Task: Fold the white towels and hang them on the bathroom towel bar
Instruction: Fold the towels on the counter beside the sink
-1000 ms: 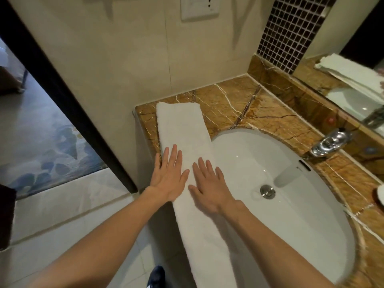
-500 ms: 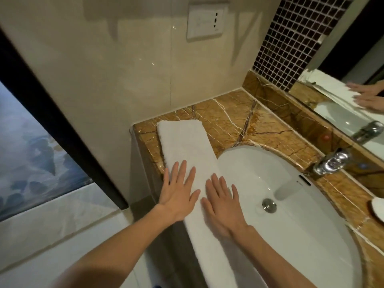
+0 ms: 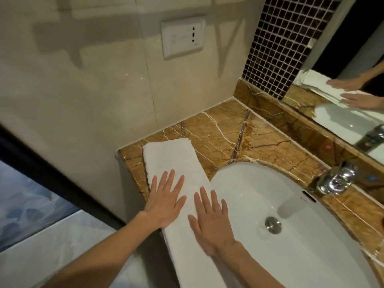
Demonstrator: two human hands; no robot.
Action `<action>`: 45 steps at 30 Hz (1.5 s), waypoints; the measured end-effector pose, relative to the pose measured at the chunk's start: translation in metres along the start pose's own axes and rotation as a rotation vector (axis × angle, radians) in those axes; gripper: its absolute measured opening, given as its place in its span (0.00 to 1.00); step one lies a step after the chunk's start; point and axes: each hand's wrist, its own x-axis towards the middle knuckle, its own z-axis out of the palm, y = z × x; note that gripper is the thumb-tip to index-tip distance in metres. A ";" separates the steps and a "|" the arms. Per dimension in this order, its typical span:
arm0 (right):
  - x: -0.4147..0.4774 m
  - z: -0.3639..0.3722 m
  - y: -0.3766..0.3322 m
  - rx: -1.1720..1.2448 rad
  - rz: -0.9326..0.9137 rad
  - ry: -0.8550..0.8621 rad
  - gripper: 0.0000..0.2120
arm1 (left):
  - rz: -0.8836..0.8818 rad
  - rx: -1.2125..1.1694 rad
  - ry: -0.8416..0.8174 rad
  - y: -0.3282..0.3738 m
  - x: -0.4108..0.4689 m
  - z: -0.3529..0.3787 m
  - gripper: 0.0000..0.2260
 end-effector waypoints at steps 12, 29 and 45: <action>0.120 -0.055 -0.022 -0.090 -0.112 -0.001 0.28 | -0.179 -0.075 -0.058 -0.043 0.105 -0.034 0.26; 0.089 -0.044 0.000 0.634 0.136 0.166 0.30 | -0.101 -0.011 0.095 -0.060 0.125 -0.034 0.27; -0.082 -0.002 0.047 0.785 0.628 -0.030 0.26 | 0.189 0.085 -0.014 0.047 0.058 -0.006 0.35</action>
